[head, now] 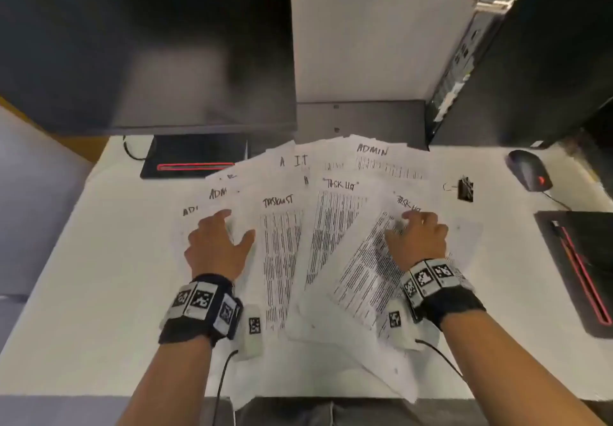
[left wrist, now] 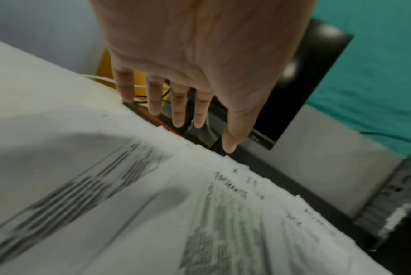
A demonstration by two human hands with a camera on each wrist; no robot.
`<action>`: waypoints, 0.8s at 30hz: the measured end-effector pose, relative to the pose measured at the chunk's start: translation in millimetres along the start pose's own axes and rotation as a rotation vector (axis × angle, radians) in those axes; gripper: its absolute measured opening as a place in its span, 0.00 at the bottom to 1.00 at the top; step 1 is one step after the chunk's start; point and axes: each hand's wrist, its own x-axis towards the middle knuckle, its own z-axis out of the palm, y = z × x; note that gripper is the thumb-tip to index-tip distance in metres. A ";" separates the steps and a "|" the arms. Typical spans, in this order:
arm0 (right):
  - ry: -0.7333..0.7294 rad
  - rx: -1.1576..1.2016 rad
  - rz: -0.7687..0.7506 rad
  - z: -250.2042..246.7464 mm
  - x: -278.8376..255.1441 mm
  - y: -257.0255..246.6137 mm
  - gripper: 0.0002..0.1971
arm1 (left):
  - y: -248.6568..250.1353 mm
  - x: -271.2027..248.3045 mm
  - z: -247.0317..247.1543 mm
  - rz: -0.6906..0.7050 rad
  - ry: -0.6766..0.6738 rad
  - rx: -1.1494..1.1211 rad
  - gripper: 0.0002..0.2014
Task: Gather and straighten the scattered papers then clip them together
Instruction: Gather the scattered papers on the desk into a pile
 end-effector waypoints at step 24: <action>0.039 0.217 0.447 21.2 45.9 -0.5 0.41 | -34.9 33.2 23.3 -0.399 -0.072 -0.443 0.23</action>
